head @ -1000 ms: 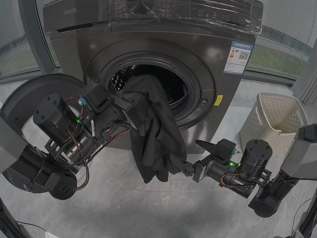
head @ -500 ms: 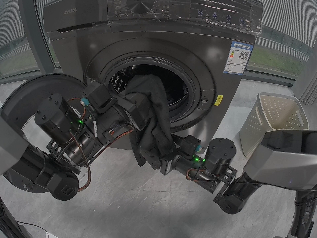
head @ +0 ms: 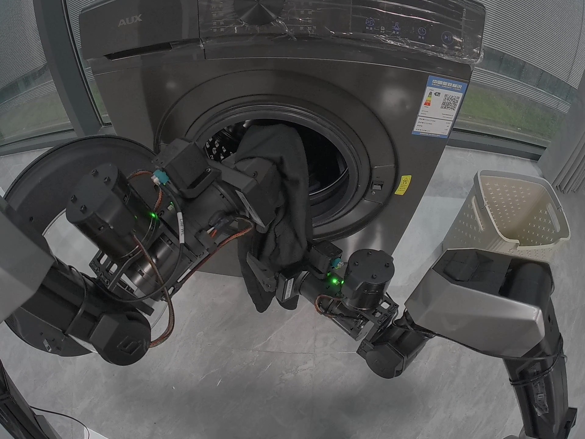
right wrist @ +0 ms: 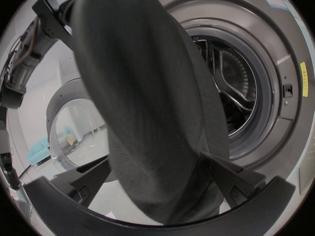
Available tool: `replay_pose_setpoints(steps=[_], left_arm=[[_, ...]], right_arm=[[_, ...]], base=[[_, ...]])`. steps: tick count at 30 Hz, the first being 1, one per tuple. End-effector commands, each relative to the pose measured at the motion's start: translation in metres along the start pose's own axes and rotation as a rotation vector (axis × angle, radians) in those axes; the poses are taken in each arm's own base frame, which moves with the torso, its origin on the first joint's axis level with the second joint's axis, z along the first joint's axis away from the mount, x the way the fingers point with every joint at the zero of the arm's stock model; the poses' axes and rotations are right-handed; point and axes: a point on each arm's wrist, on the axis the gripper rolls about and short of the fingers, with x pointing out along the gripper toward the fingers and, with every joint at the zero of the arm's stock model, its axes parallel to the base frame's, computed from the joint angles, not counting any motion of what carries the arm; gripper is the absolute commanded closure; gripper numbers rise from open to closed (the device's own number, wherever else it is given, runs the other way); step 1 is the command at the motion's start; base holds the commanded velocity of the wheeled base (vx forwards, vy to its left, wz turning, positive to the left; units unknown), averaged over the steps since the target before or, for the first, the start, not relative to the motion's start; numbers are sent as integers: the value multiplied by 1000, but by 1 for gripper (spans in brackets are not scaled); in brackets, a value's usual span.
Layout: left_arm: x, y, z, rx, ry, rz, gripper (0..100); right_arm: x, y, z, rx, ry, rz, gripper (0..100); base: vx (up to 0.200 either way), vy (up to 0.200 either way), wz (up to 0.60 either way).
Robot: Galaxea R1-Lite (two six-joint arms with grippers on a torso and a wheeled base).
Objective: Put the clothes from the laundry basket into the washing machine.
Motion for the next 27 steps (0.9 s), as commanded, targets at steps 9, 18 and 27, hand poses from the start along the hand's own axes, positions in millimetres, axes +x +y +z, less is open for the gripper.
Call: replay_pose_setpoints(steps=[9, 18, 27], left_arm=[[1, 7, 1, 8, -9, 48, 100], [-9, 32, -7, 35, 32, 130, 100], [-35, 44, -30, 37, 157, 190, 100]], right_arm=[[10, -14, -8, 3, -22, -40, 100], [-14, -32, 51, -13, -81, -81, 100], [-29, -41, 91, -26, -142, -107, 100]], base=[[0, 0, 0], [0, 0, 0], [0, 0, 0]])
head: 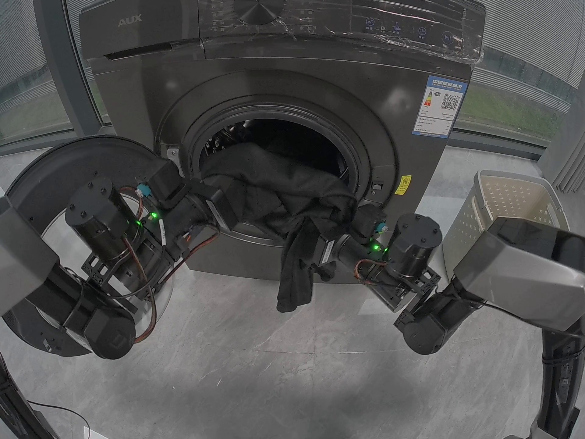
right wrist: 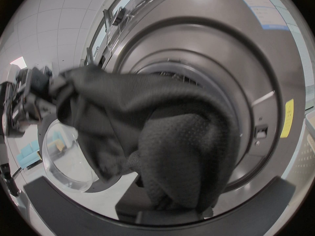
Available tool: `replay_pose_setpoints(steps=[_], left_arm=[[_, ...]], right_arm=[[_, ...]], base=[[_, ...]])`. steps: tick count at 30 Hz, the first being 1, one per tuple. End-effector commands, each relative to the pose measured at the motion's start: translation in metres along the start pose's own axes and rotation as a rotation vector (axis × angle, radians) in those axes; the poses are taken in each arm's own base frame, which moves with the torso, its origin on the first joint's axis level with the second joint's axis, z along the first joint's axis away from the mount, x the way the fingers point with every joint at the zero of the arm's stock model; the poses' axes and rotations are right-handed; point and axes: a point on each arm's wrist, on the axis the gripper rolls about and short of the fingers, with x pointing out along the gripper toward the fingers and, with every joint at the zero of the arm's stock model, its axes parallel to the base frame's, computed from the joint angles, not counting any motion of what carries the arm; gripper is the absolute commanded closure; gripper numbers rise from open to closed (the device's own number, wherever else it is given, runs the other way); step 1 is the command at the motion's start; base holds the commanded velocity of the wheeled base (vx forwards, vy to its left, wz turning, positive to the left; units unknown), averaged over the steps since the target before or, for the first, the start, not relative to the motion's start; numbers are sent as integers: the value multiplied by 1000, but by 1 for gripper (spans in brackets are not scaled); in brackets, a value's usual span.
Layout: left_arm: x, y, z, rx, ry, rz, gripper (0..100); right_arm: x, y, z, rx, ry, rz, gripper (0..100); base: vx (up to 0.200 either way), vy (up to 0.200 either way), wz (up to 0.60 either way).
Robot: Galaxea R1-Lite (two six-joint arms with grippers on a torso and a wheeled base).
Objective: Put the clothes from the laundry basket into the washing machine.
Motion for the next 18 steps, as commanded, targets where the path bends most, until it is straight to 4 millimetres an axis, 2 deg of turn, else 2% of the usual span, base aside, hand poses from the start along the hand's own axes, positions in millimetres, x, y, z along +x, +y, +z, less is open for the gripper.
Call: replay_pose_setpoints(steps=[1, 6, 11, 12, 18], left_arm=[[-16, 5, -17, -2, 89, 21, 100], [-26, 9, -26, -5, 142, 35, 100], [-31, 19, -39, -2, 195, 69, 100], [-32, 20, -42, -1, 204, 74, 0], [-41, 20, -57, -12, 278, 73, 0]], right_arm=[[-6, -6, 39, -4, -76, -14, 100], [-9, -9, 57, -7, -115, -23, 100], [-15, -9, 63, -10, -118, -23, 100], [-16, -9, 63, -10, -115, -23, 100], [-19, -9, 66, -11, -116, -24, 100]], base=[[0, 0, 0], [0, 0, 0], [0, 0, 0], [0, 0, 0], [0, 0, 0]])
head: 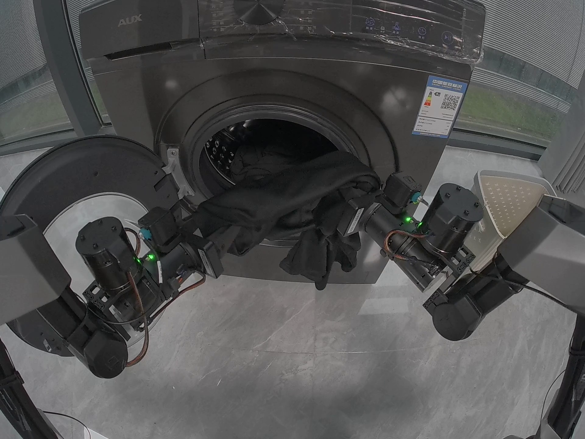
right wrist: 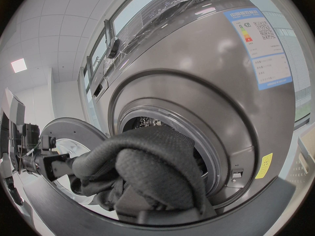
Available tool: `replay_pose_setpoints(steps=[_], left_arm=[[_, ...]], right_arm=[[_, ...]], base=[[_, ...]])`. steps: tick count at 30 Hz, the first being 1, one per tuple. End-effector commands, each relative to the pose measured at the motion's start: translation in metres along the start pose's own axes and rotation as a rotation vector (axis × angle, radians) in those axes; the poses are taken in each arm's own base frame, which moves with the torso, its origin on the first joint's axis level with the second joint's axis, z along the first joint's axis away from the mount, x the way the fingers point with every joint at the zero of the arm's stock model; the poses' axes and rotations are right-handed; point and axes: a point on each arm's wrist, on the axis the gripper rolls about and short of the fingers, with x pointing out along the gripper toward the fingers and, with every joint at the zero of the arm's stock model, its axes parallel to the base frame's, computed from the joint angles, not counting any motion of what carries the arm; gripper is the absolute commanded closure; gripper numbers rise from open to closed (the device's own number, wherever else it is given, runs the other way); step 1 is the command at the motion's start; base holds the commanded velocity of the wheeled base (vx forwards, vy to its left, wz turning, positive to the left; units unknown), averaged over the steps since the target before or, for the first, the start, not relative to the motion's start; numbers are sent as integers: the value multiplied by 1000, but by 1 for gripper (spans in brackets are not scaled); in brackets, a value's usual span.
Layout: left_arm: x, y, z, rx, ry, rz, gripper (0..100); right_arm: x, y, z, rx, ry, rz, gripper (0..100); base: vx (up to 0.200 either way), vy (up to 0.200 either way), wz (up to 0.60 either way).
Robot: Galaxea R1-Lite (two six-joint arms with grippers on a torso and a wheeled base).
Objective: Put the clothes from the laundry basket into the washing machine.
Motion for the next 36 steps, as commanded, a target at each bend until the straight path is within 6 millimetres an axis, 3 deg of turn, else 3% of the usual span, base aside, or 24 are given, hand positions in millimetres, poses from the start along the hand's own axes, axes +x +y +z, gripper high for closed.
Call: replay_pose_setpoints(steps=[1, 5, 10, 17, 19, 23, 24, 27, 36], left_arm=[[-7, -1, -17, -5, 78, -11, 0], [-17, -4, -30, -2, 145, -47, 0], [-44, -10, -47, 4, 269, -174, 0], [-84, -22, -56, 66, 385, -292, 0], [-84, -23, -56, 76, 383, -317, 0], [-60, -24, -48, 83, 294, -314, 0], [-40, -24, -43, 85, 232, -301, 0], [-15, -34, -39, 75, 165, -305, 0], [36, -48, -55, 67, 93, -304, 0]], right_arm=[[-2, 0, 9, 0, -19, 0, 100], [-2, 0, 13, 0, -28, -1, 100], [-1, 1, 10, 4, -23, 0, 100], [3, 4, 12, 8, -41, 6, 100], [3, 6, 12, 13, -41, 8, 100], [2, 9, 11, 19, -37, 13, 100], [2, 14, 11, 24, -38, 25, 100], [2, 21, 10, 31, -35, 39, 100], [0, 47, 0, 62, -10, 77, 100]], base=[[0, 0, 0], [0, 0, 0], [0, 0, 0], [0, 0, 0], [0, 0, 0], [0, 0, 0], [0, 0, 0], [0, 0, 0], [0, 0, 0]])
